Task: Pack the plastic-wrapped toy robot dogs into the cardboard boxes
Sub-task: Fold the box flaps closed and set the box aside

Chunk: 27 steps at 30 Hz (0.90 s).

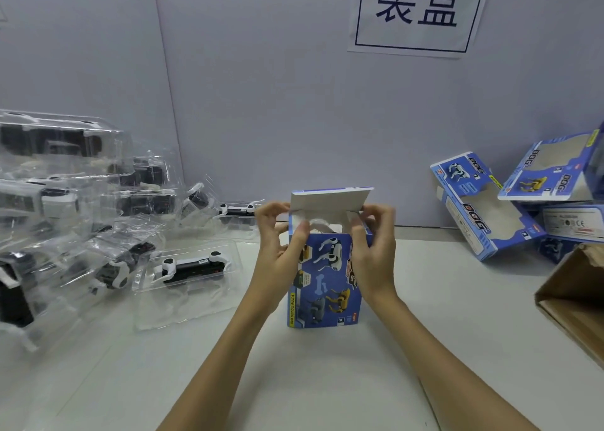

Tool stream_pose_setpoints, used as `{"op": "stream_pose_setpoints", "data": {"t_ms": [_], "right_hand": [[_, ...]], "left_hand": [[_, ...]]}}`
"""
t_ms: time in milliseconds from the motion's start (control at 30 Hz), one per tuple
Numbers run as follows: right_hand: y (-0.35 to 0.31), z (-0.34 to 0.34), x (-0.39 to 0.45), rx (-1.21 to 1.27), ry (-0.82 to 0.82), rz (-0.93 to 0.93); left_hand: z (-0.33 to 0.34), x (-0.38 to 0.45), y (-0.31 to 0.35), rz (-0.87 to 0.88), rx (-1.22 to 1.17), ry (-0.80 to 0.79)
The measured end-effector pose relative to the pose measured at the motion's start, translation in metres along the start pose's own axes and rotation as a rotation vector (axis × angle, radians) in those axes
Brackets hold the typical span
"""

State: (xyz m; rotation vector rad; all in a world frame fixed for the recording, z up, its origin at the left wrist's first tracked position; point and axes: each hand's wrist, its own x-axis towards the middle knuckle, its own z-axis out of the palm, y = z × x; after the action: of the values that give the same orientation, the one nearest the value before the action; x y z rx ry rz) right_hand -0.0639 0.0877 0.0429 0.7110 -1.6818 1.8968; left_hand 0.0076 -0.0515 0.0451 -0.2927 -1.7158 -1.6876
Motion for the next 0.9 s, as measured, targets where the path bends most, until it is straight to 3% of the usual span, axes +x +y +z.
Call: {"op": "stream_pose_setpoints", "data": {"t_ms": [200,367,500,700,800,900], "right_hand": [[-0.003,-0.007,-0.005,-0.005,-0.089,-0.031],[0.0,-0.022,-0.013,0.066,-0.27,0.028],[-0.004,-0.022,-0.013,0.156,-0.259,0.152],[-0.007,-0.028,-0.007,0.052,-0.307,0.103],[-0.01,-0.024,-0.011,-0.015,-0.26,0.054],[-0.014,-0.015,-0.021,-0.078,-0.036,0.036]], "left_hand": [[-0.012,0.002,0.001,-0.078,0.104,-0.093],[-0.017,0.002,-0.003,-0.053,0.099,-0.118],[-0.013,0.0,-0.002,-0.082,0.042,-0.096],[-0.008,0.003,-0.005,-0.083,-0.002,-0.059],[-0.005,-0.002,-0.014,-0.067,-0.002,-0.023],[0.004,-0.01,-0.021,-0.014,0.185,0.14]]}}
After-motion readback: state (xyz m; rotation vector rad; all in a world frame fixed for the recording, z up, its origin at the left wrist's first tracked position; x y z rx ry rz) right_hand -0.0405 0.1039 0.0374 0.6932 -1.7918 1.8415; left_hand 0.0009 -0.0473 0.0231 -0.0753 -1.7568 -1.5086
